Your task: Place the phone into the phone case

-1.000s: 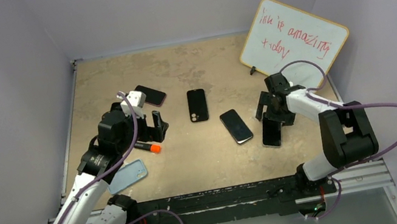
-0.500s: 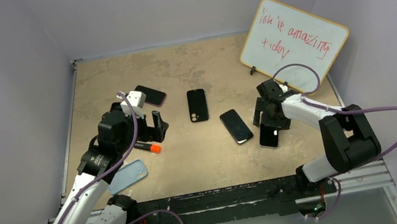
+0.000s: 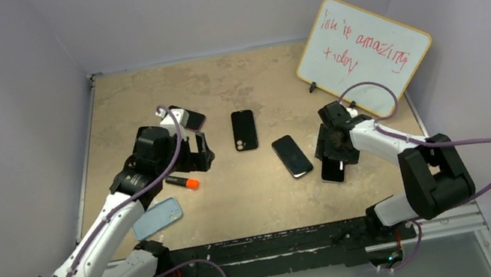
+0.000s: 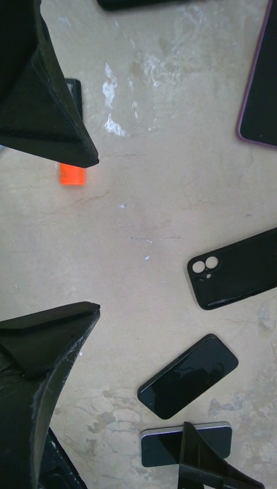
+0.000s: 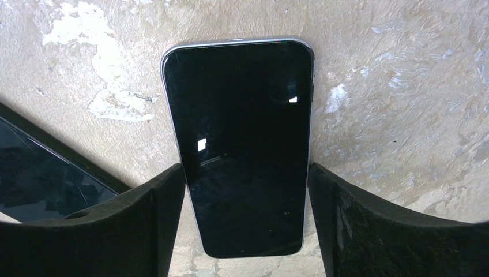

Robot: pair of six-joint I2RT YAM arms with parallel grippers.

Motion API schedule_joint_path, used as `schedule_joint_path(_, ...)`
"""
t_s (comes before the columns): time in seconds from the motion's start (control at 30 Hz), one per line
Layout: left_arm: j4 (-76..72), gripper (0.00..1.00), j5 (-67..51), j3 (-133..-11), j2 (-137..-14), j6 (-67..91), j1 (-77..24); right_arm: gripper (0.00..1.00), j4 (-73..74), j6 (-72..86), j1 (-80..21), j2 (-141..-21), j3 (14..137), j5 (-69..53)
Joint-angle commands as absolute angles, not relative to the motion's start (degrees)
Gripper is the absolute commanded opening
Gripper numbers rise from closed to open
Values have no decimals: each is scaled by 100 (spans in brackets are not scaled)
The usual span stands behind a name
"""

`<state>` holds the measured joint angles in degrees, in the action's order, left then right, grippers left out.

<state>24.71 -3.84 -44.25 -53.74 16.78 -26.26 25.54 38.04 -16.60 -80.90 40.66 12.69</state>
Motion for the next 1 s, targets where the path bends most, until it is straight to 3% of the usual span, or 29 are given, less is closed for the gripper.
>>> schedule_joint_path(0.0, 1934, 89, -637, -4648, -5903, 2467, -2593, 74, 2800, 3983, -1696, -8310, 3681, 896)
schedule_joint_path(0.23, 1003, 75, -1259, -4825, -7441, 3193, -2614, 61, 2785, 3847, -1707, -8011, 3754, 946)
schedule_joint_path(0.7, -146, 64, -587, -5800, -9676, 3337, -2786, 54, 2677, 3768, -1711, -7427, 3687, 835)
schedule_joint_path(0.97, -25, 58, -555, -6637, -10703, 3333, -2795, 53, 2728, 3779, -1705, -7115, 3665, 712)
